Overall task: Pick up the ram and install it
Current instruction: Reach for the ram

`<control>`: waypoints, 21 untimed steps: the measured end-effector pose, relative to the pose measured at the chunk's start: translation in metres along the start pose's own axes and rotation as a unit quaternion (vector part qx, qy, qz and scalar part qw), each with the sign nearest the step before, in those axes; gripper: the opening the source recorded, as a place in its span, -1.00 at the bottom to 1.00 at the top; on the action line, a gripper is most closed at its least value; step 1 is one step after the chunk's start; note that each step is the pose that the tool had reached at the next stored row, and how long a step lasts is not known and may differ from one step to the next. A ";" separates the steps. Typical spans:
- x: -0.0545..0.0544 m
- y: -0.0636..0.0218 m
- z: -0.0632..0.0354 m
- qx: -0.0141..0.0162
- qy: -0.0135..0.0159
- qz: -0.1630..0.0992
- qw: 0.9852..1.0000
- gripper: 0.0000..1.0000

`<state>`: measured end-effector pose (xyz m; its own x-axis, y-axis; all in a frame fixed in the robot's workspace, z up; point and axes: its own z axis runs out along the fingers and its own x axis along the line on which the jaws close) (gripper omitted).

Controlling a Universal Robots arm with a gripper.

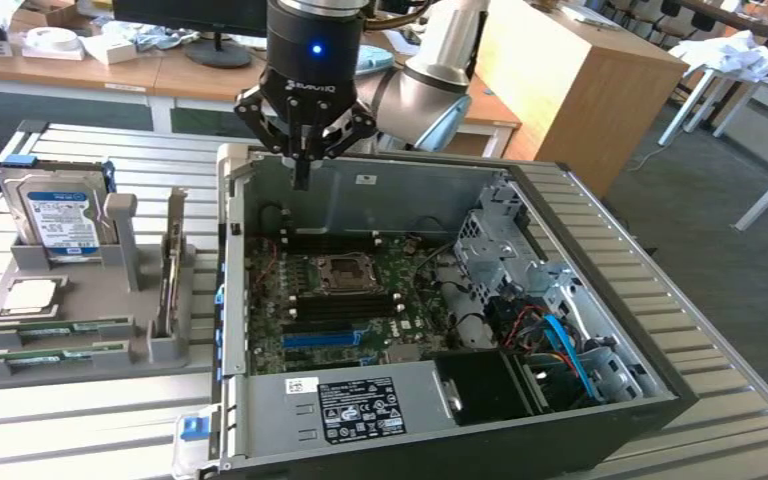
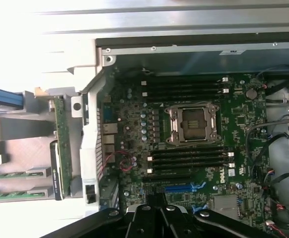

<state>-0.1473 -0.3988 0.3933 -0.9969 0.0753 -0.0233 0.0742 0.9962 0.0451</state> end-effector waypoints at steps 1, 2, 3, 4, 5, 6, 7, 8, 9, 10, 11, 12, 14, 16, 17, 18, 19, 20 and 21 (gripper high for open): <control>0.002 -0.0001 0.0000 0.000 0.000 0.000 1.000 -0.80; 0.003 -0.0003 -0.0001 0.000 0.000 0.000 1.000 -0.80; 0.005 -0.0004 -0.0001 0.000 0.000 0.000 1.000 -0.80; 0.007 -0.0005 -0.0002 0.000 0.000 0.000 1.000 -0.80; 0.008 -0.0006 -0.0003 0.000 0.000 0.000 1.000 -0.80; 0.010 -0.0008 -0.0003 0.000 0.000 0.000 1.000 -0.80; 0.012 -0.0009 -0.0003 0.000 0.000 0.000 1.000 -0.80; 0.014 -0.0011 -0.0004 0.000 0.000 0.000 1.000 -0.80; 0.016 -0.0012 -0.0004 0.000 0.000 0.000 1.000 -0.80; 0.018 -0.0013 -0.0005 0.000 0.000 0.000 1.000 -0.80; 0.020 -0.0015 -0.0005 0.000 0.000 0.000 1.000 -0.80; 0.022 -0.0017 -0.0006 0.000 0.000 0.000 1.000 -0.80; 0.026 -0.0020 -0.0007 0.000 0.000 0.000 1.000 -0.80; 0.031 -0.0023 -0.0008 0.000 0.000 0.000 1.000 -0.80; 0.033 -0.0025 -0.0009 0.000 0.000 0.000 1.000 -0.80; 0.036 -0.0026 -0.0009 0.000 0.000 0.000 1.000 -0.80; 0.038 -0.0029 -0.0010 0.000 0.000 0.000 1.000 -0.80; 0.041 -0.0031 -0.0011 0.000 0.000 0.000 1.000 -0.80; 0.044 -0.0033 -0.0011 0.000 0.000 0.000 1.000 -0.80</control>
<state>-0.1909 -0.3989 0.3932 -0.9969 0.0752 -0.0234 0.0741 0.9962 0.0451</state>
